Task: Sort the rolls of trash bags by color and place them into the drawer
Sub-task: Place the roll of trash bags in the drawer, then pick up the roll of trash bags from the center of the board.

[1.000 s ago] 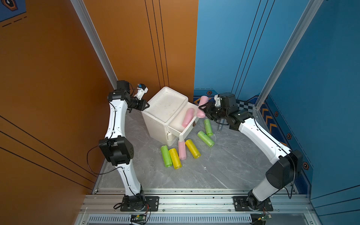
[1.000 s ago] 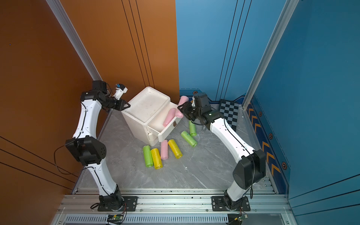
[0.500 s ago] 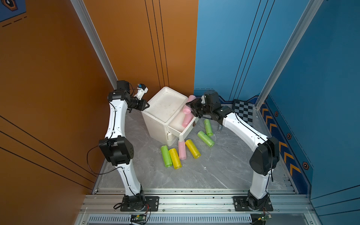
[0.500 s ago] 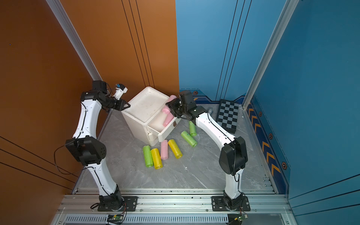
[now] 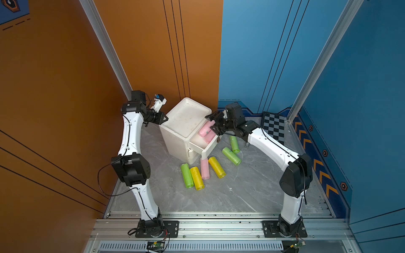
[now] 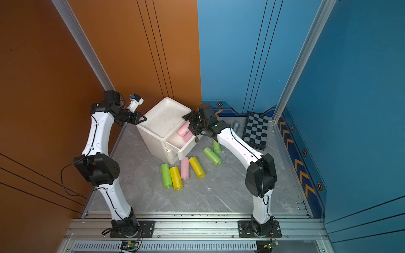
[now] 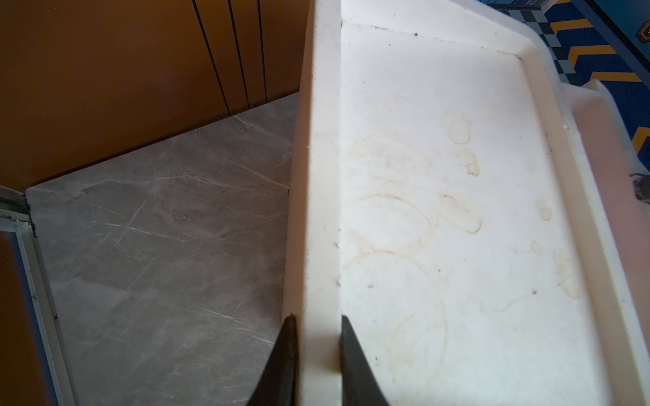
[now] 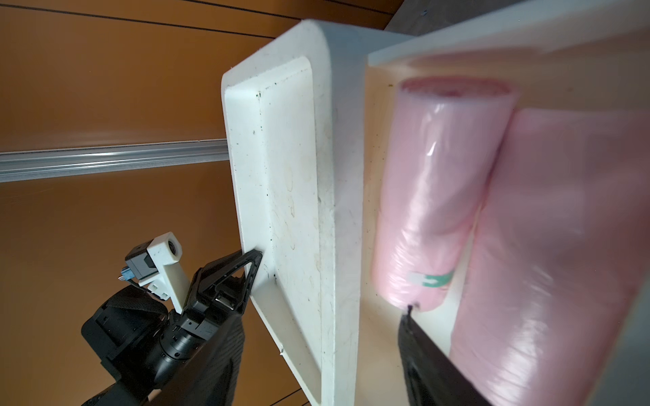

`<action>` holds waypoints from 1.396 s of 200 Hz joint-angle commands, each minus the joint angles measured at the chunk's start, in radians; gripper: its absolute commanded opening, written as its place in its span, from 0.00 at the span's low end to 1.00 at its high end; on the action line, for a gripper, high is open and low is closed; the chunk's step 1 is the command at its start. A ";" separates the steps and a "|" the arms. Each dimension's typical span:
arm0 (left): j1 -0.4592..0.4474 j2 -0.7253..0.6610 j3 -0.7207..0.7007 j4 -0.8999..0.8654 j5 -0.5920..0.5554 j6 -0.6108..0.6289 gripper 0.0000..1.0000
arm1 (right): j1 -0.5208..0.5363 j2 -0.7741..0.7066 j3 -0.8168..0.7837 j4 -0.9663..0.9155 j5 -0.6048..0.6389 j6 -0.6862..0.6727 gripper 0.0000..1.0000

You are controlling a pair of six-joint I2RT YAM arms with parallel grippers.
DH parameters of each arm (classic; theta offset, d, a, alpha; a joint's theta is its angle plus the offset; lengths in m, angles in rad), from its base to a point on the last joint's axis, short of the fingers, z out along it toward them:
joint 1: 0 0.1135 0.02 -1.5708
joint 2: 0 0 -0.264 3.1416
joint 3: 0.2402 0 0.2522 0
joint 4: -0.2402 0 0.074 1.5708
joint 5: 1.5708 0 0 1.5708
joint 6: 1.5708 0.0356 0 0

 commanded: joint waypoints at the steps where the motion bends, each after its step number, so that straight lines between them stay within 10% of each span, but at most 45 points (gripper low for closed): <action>1: 0.017 -0.056 0.010 -0.036 0.088 -0.079 0.00 | 0.004 -0.013 0.012 -0.052 0.030 -0.041 0.70; 107: 0.016 -0.060 0.015 -0.036 0.082 -0.083 0.00 | 0.077 -0.338 -0.288 -0.416 0.224 -0.695 0.68; 279: 0.005 -0.071 0.006 -0.033 0.066 -0.088 0.00 | 0.404 -0.217 -0.757 0.157 0.512 -0.779 0.77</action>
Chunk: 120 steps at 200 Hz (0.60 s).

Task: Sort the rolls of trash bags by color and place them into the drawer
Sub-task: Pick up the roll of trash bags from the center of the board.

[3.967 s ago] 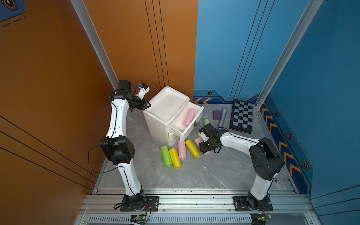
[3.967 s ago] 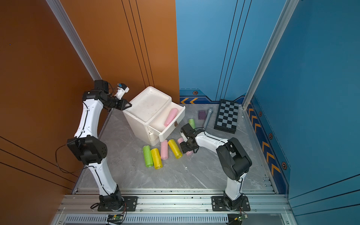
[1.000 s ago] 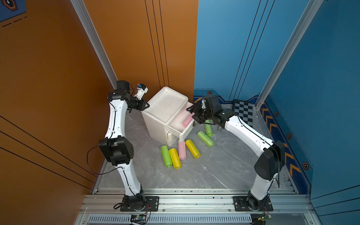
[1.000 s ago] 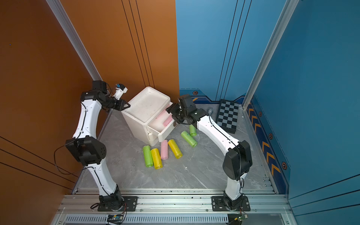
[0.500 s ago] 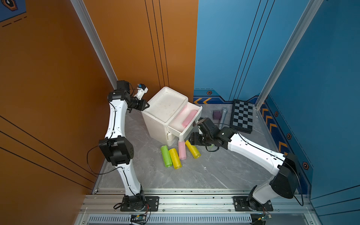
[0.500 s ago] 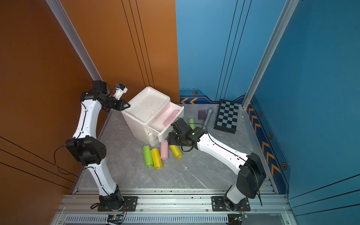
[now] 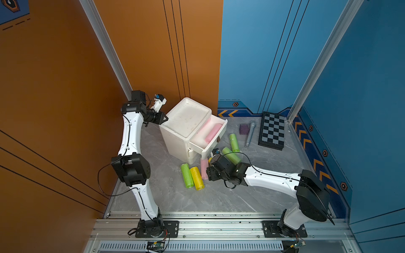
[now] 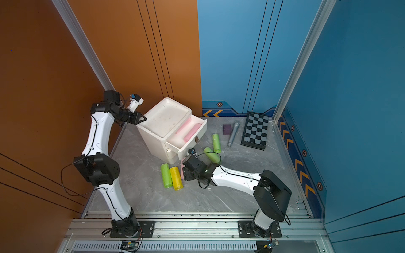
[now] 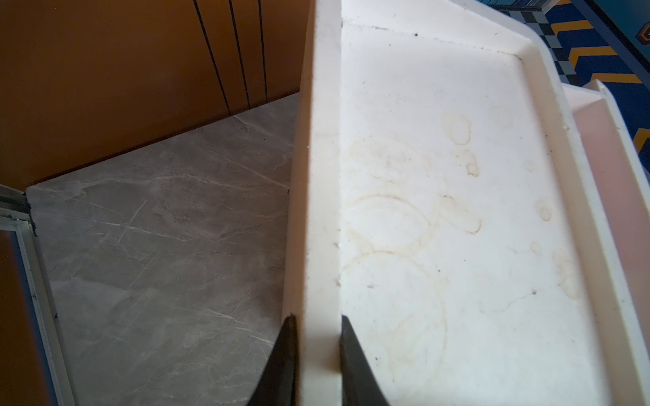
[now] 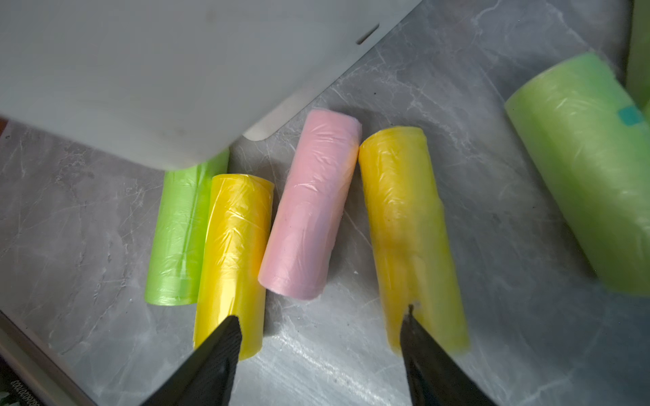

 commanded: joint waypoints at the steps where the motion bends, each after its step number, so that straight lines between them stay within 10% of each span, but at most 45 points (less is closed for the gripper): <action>1: 0.006 -0.070 0.007 -0.033 0.067 -0.084 0.00 | -0.002 0.048 -0.024 0.114 0.032 -0.004 0.77; 120: 0.010 -0.071 0.006 -0.035 0.065 -0.082 0.00 | 0.034 0.257 0.023 0.269 0.049 0.097 0.75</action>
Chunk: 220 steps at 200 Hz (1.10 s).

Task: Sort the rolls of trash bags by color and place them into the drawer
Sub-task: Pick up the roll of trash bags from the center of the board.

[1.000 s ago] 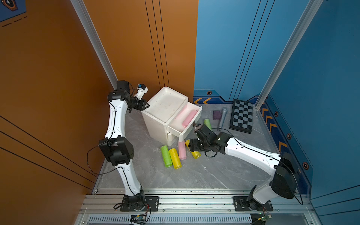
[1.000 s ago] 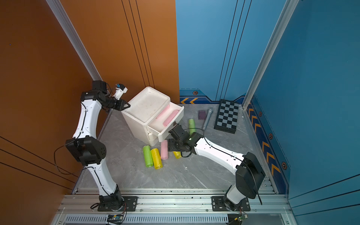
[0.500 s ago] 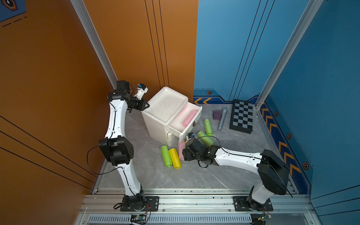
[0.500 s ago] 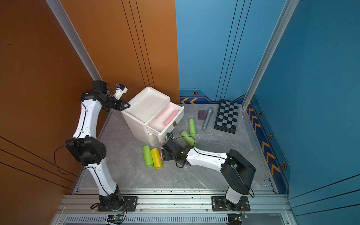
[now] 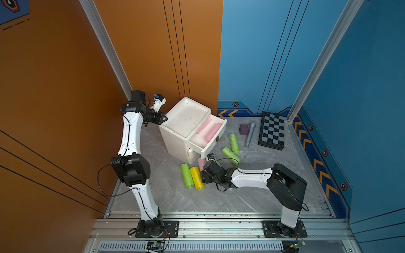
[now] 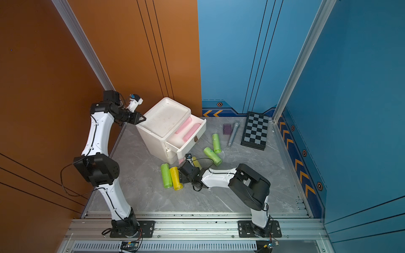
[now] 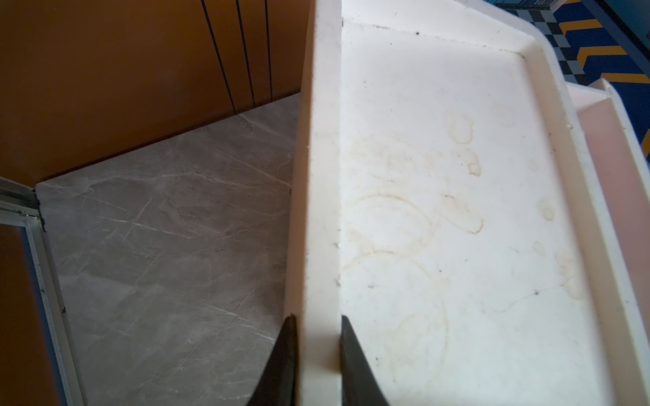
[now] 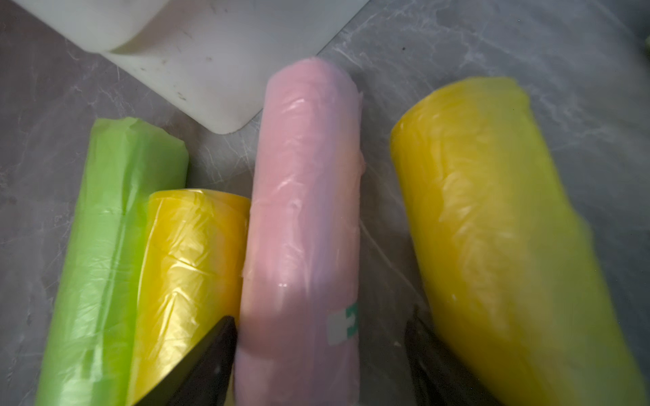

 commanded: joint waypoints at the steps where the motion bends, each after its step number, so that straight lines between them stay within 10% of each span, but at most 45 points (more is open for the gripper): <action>1: 0.008 -0.069 0.006 -0.036 0.078 -0.080 0.00 | 0.007 0.024 0.031 0.039 0.023 0.012 0.74; 69: 0.009 -0.066 0.009 -0.034 0.076 -0.079 0.00 | 0.010 -0.135 -0.087 -0.054 0.052 0.050 0.44; 220: 0.003 -0.069 0.003 -0.036 0.082 -0.087 0.00 | -0.060 -0.646 -0.224 -0.405 -0.086 0.058 0.38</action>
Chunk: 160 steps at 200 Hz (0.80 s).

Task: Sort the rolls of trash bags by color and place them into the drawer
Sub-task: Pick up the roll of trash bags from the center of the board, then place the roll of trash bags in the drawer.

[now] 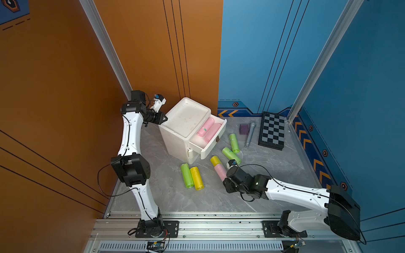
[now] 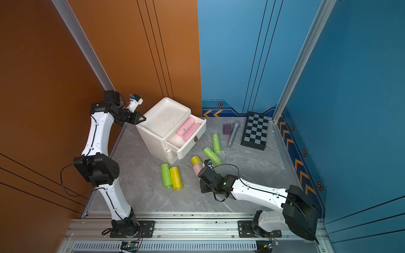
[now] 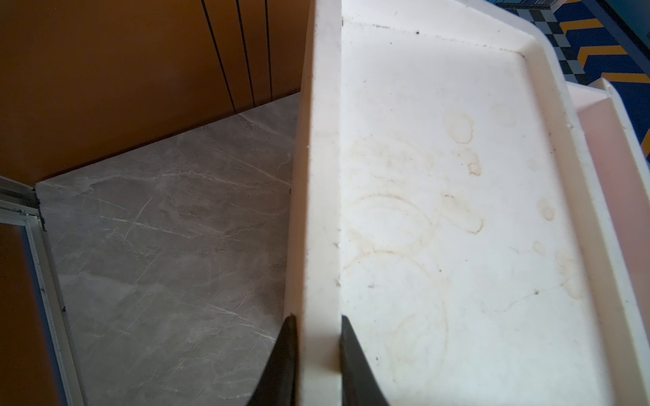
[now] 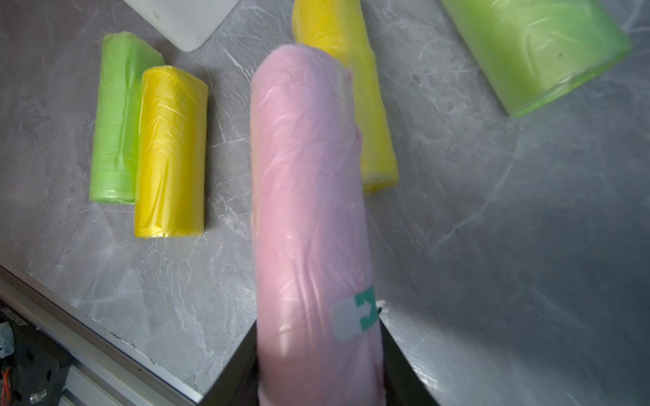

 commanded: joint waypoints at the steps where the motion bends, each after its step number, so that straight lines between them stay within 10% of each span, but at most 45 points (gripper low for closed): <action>1: 0.004 -0.067 0.005 -0.036 0.085 -0.087 0.00 | -0.039 -0.058 0.078 -0.060 -0.030 0.021 0.38; 103: 0.002 -0.066 0.014 -0.036 0.099 -0.090 0.00 | -0.345 -0.002 0.503 -0.036 -0.229 0.424 0.37; 160: 0.003 -0.070 0.018 -0.036 0.113 -0.093 0.00 | -0.341 0.190 0.641 0.204 -0.169 0.722 0.38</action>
